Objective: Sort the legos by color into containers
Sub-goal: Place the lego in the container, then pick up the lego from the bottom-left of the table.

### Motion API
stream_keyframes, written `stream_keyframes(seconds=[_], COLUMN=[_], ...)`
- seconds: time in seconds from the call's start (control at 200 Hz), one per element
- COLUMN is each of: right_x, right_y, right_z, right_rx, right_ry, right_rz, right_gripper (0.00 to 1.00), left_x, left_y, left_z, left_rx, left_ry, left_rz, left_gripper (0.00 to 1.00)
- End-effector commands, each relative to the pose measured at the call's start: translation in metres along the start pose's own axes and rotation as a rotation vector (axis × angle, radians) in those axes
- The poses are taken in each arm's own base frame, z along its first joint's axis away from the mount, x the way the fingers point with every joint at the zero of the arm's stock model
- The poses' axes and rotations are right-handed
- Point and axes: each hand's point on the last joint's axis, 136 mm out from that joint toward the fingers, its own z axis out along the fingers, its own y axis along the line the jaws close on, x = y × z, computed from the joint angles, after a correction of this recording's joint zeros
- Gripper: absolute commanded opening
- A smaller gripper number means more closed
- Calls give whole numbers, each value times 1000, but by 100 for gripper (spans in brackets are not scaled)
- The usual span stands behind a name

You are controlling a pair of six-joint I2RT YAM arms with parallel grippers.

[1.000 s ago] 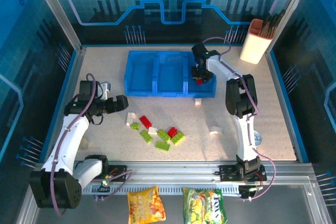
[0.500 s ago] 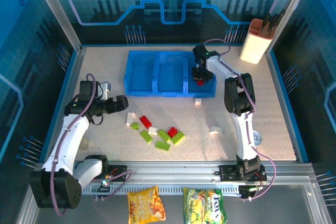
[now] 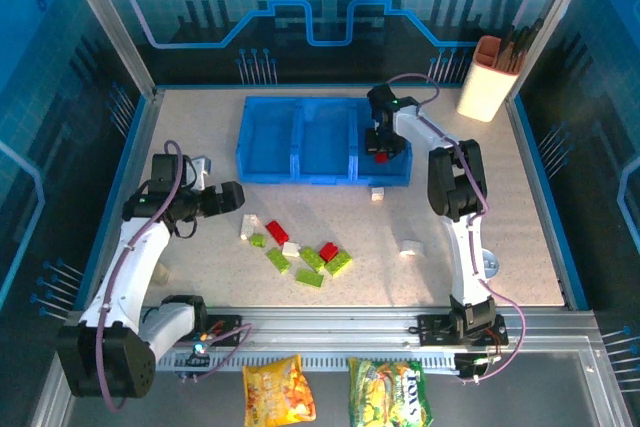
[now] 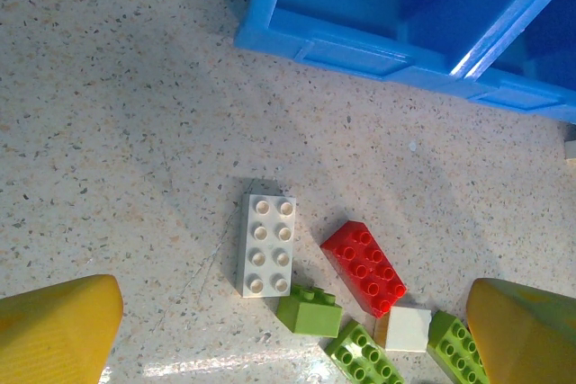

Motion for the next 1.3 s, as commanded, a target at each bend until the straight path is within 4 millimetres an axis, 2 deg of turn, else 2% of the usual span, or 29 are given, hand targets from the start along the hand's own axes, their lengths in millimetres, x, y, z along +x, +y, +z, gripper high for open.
stream_keyframes(seconds=[0.0, 0.17, 0.305, 0.43, 0.66, 0.84, 1.011, 1.161, 1.296], right_x=[-15, -14, -2, 18, 72, 118, 156, 178, 190], right_y=[1, 3, 4, 7, 14, 21, 26, 31, 31], right_z=[-55, -89, -113, -131, -157, -167, -167, -167, -168], right_rx=[-29, -38, -54, -70, -85, -76, -71, -57, -36], right_ry=[-80, -120, -139, -154, -159, -159, -150, -144, -148], right_rz=[1, -8, -2, 0, -17, -34, -43, -64, -80], right_gripper=[50, 51, 51, 51, 52, 52, 52, 52, 52], left_x=[3, 3, 3, 4, 7, 20, 33, 45, 52], left_y=[0, -2, -2, -3, -10, -30, -65, -93, -97], left_z=[0, -1, 0, 2, 4, 12, 23, 37, 49], left_rx=[10, 17, 16, 20, 28, 26, 35, 33, -44], left_ry=[5, 11, 23, 40, 78, 158, 222, 279, 306], left_rz=[12, 17, 10, -2, -19, 22, 103, 161, 161], left_gripper=[99, 99, 99, 99, 95, 93, 92, 89, 86])
